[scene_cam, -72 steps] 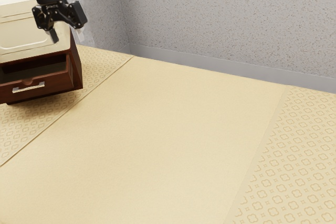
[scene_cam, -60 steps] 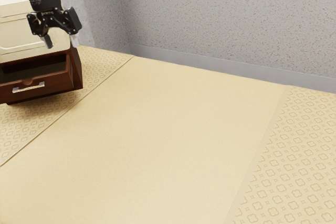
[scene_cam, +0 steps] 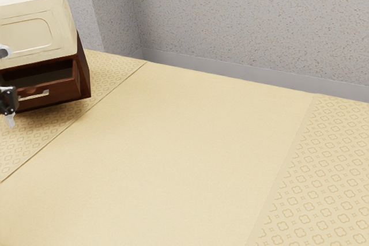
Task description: Push the drawer handle with one arm to close the drawer
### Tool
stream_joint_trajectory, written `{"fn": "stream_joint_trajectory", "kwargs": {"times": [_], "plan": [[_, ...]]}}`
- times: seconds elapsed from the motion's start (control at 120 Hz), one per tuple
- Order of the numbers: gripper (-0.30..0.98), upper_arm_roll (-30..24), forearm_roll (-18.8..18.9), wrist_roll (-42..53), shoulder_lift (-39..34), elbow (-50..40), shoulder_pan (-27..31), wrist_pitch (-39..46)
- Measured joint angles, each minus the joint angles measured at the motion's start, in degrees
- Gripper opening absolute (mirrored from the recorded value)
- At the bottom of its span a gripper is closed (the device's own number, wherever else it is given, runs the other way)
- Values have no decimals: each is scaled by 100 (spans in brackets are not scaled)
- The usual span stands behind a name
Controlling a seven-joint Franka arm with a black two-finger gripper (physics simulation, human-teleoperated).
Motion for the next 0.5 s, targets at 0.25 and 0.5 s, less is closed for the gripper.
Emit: {"fn": "stream_joint_trajectory", "kwargs": {"times": [0.25,0.5], "plan": [[13,65,33,-194,1412,341,43,1210],[5,380,304,-438,3110,1756,173,1938]]}}
